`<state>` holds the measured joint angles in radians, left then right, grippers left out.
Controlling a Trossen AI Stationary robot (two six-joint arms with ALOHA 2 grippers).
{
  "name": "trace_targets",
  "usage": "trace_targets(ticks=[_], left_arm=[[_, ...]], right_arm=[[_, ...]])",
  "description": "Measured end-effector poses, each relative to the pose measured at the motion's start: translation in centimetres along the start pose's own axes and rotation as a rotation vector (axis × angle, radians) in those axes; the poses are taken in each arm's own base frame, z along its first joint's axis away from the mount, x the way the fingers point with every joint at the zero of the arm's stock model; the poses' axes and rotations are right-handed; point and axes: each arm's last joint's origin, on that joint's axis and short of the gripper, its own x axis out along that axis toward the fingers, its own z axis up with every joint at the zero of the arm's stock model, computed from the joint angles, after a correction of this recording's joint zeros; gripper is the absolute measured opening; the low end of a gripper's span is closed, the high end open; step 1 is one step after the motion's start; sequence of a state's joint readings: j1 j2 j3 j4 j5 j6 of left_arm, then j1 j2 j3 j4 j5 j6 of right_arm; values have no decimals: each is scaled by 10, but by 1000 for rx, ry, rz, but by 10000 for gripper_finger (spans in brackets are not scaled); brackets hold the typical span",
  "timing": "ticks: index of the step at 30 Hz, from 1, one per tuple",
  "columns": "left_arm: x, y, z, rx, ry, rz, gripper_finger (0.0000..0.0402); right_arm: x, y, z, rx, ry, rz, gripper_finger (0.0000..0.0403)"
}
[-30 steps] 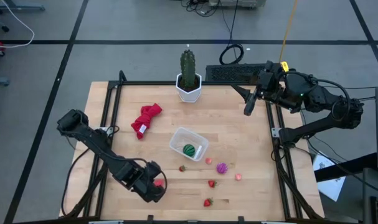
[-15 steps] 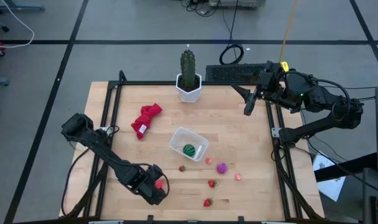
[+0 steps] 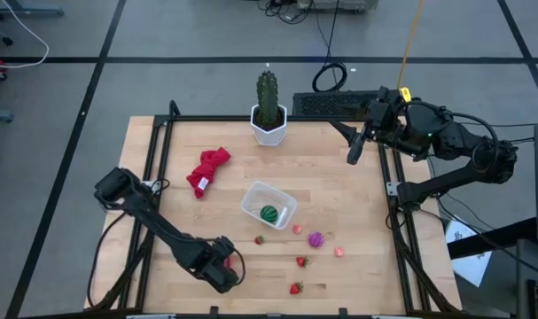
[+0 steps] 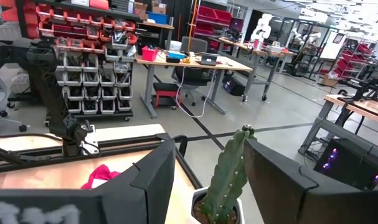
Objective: Pick and placing Produce into tupperware
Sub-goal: Put the pink dragon fruit into the transparent container
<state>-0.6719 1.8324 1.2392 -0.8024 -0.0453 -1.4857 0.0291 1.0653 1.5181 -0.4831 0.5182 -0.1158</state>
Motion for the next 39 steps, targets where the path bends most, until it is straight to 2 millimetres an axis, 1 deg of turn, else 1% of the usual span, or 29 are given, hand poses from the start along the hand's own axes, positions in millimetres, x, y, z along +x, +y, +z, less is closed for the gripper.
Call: trace_targets(ticks=[10, 17, 21, 39], left_arm=[[11, 0, 7, 36, -26, 35, 392], [25, -3, 13, 42, -10, 37, 392], [33, -5, 11, 51, 18, 42, 392], [34, -4, 11, 22, 41, 46, 392]], right_arm=[[0, 0, 0, 0, 0, 0, 183], [0, 0, 0, 0, 0, 0, 183], [0, 0, 0, 0, 0, 0, 183], [0, 0, 0, 0, 0, 0, 183]])
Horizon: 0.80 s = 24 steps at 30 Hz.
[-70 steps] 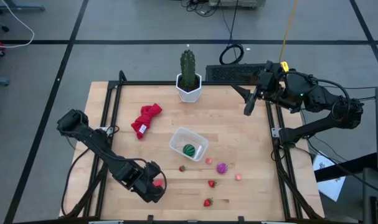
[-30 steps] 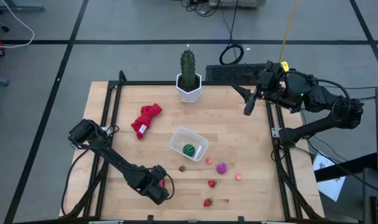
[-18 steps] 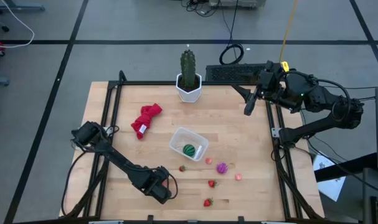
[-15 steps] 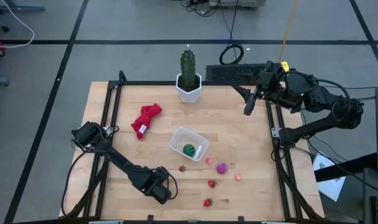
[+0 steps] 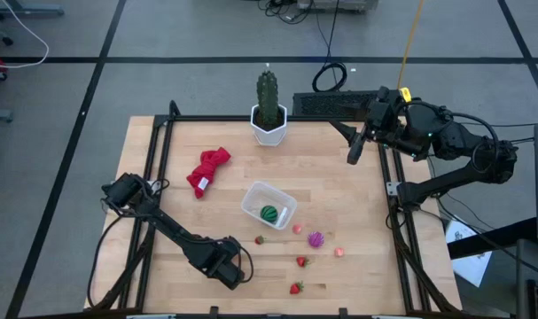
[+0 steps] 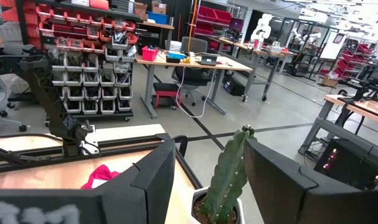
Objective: Pick and placing Produce into tupperware
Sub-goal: Put the pink dragon fruit into the transparent container
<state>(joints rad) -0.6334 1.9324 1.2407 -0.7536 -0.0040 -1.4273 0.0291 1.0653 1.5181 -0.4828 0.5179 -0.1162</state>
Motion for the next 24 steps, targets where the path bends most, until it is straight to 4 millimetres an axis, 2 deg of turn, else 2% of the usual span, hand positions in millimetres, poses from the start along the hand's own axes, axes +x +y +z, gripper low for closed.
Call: trace_targets(ticks=[4, 12, 17, 21, 24], left_arm=[[0, 0, 0, -3, 1, 1, 380], [1, 2, 0, -9, 2, 20, 276], [1, 3, 0, -17, 3, 23, 225], [-1, 2, 2, -34, 7, 14, 203], [-5, 2, 3, -42, 13, -7, 205]], right_arm=[[0, 0, 0, 0, 0, 0, 183], [0, 0, 0, 0, 0, 0, 183], [0, 0, 0, 0, 0, 0, 183], [0, 0, 0, 0, 0, 0, 183], [0, 0, 0, 0, 0, 0, 183]])
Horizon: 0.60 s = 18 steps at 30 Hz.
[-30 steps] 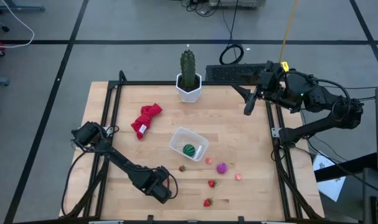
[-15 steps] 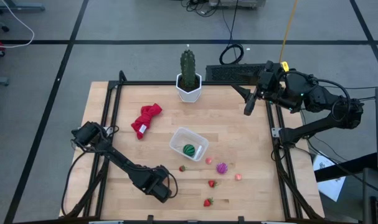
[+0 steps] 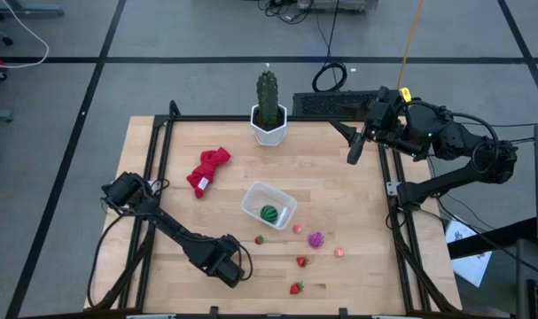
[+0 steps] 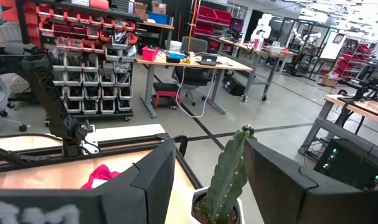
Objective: Pick and placing Produce into tupperware
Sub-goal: Put the pink dragon fruit into the transparent container
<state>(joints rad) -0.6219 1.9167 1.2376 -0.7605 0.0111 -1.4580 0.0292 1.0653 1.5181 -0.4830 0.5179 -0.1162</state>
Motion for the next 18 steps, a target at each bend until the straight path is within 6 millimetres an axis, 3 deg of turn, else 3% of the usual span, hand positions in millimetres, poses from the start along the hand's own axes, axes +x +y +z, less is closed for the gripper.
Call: trace_targets(ticks=[8, 18], left_arm=[[-36, 8, 6, -29, -5, -55, 231], [-87, 29, 36, -52, -27, -162, 206]], right_arm=[[0, 0, 0, 0, 0, 0, 183], [0, 0, 0, -2, 1, 0, 183]])
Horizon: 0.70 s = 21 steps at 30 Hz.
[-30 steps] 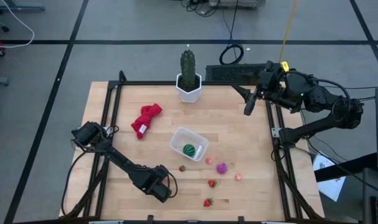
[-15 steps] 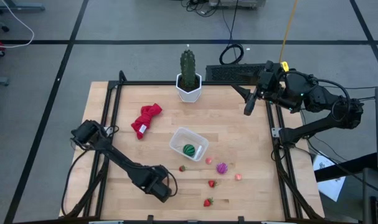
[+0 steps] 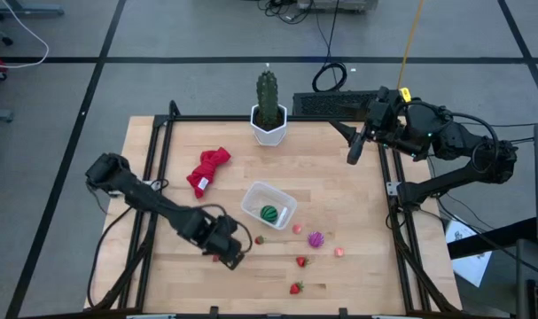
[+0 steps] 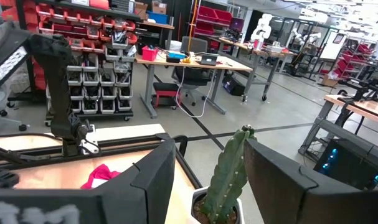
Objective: Pick and placing Produce into tupperware
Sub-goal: Put the pink dragon fruit into the transparent container
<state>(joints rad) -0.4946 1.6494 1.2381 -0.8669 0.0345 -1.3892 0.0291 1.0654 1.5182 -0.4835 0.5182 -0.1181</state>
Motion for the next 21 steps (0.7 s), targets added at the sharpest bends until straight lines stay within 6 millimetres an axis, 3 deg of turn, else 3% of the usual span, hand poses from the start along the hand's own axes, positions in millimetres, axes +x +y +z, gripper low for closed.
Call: trace_targets(ticks=[7, 15, 21], left_arm=[[-26, 10, 27, 18, -52, -40, 234], [-62, 12, 71, 108, -181, -23, 211], [-82, 15, 109, 170, -259, -41, 222]], right_arm=[[0, 0, 0, -4, 1, 0, 183], [0, 0, 0, -30, 3, 0, 183], [0, 0, 0, -31, 4, 1, 183]])
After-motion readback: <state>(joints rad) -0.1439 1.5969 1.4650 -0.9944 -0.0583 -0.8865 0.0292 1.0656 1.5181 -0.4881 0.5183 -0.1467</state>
